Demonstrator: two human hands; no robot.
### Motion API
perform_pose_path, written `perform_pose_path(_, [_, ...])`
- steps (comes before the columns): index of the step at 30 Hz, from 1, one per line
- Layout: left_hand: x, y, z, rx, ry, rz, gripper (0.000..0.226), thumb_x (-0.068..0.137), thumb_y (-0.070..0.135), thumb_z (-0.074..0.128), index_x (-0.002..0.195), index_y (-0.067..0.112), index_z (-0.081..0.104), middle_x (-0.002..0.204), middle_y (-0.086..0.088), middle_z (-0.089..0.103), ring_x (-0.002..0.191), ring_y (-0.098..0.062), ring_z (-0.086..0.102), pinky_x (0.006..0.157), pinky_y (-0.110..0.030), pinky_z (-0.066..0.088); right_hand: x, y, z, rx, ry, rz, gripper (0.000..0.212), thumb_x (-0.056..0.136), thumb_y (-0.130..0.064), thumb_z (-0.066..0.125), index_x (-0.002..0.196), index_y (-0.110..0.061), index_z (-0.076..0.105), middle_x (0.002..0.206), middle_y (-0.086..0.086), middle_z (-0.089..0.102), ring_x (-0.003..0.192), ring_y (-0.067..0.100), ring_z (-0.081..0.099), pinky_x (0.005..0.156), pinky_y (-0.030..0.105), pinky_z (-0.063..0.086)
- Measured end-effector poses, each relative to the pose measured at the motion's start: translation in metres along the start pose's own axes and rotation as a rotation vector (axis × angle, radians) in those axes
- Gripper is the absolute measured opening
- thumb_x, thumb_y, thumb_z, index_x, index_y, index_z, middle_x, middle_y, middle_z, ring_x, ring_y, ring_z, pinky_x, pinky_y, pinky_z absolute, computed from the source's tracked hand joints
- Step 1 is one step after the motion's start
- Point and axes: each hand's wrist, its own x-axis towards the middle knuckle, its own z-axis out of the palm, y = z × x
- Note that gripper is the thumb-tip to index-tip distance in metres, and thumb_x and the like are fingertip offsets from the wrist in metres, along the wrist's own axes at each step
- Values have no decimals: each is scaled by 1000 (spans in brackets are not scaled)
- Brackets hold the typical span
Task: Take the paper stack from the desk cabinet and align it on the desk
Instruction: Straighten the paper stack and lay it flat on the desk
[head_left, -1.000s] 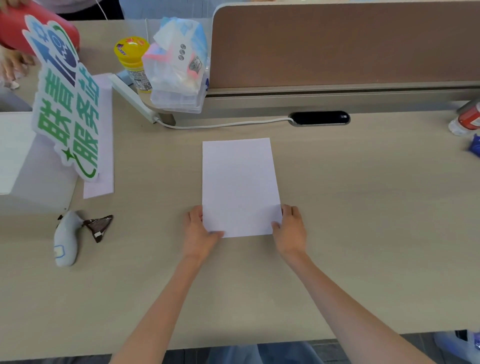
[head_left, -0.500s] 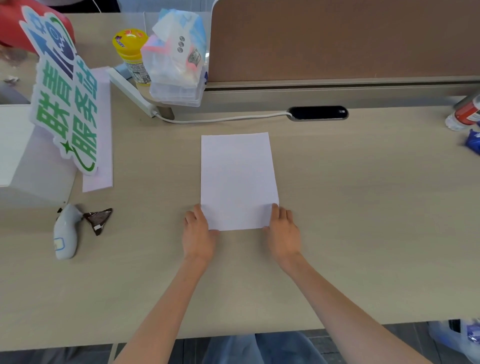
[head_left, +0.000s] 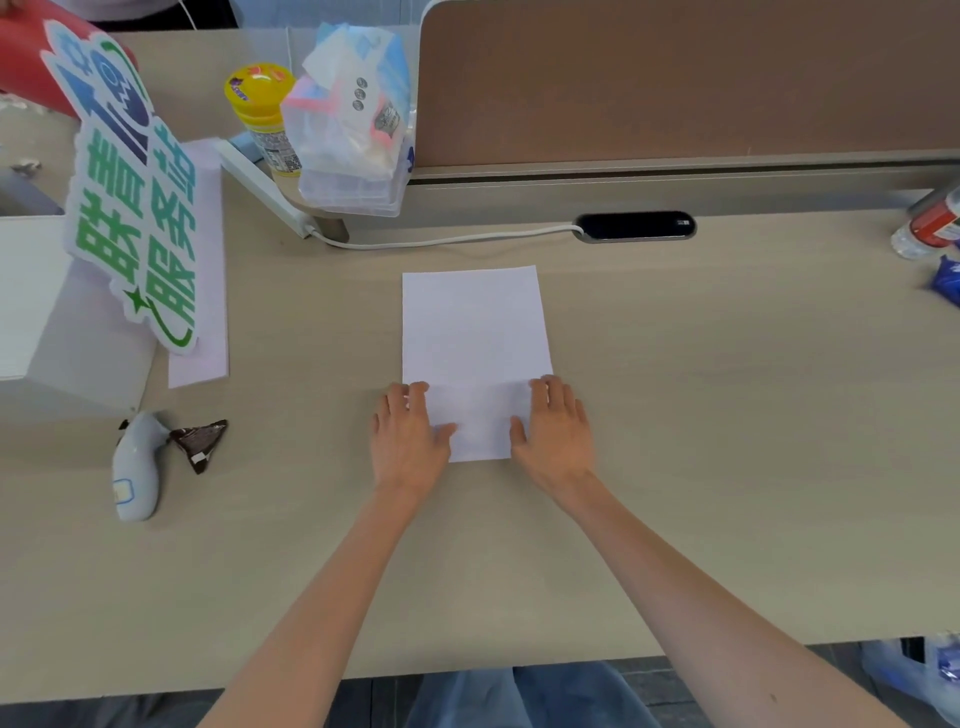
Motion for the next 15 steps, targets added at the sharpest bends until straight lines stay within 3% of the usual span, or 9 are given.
perform_pose_path(4, [31,8,2,-3,96,125,35,88,19,57,121,7,55,122,-13,54,108,-34,55,88,-41,44,32,-10,0,29,8,-112,47,91,-16,47,135,-1,41,143,15,42,131,31,42,104,38,37])
perform_pose_path(7, [61,10,11,25,145,223,34,93,16,49,125,6,54,134,-15,52,121,-34,51,97,-41,44,61,-14,4,43,19,-145,49,93,-12,44,140,-1,35,151,15,34,140,30,32,110,39,33])
perform_pose_path(11, [101,7,24,36,46,410,54,100,25,32,151,13,23,161,-12,18,149,-26,16,120,-38,17,98,-13,15,29,53,-189,54,96,-12,40,147,-4,26,159,13,21,148,28,20,118,38,21])
perform_pose_path(15, [137,2,36,140,17,505,56,101,29,23,154,16,8,163,-9,5,151,-24,3,123,-41,8,134,-5,24,11,76,-215,55,97,-16,33,150,-6,20,161,10,14,150,25,12,122,37,10])
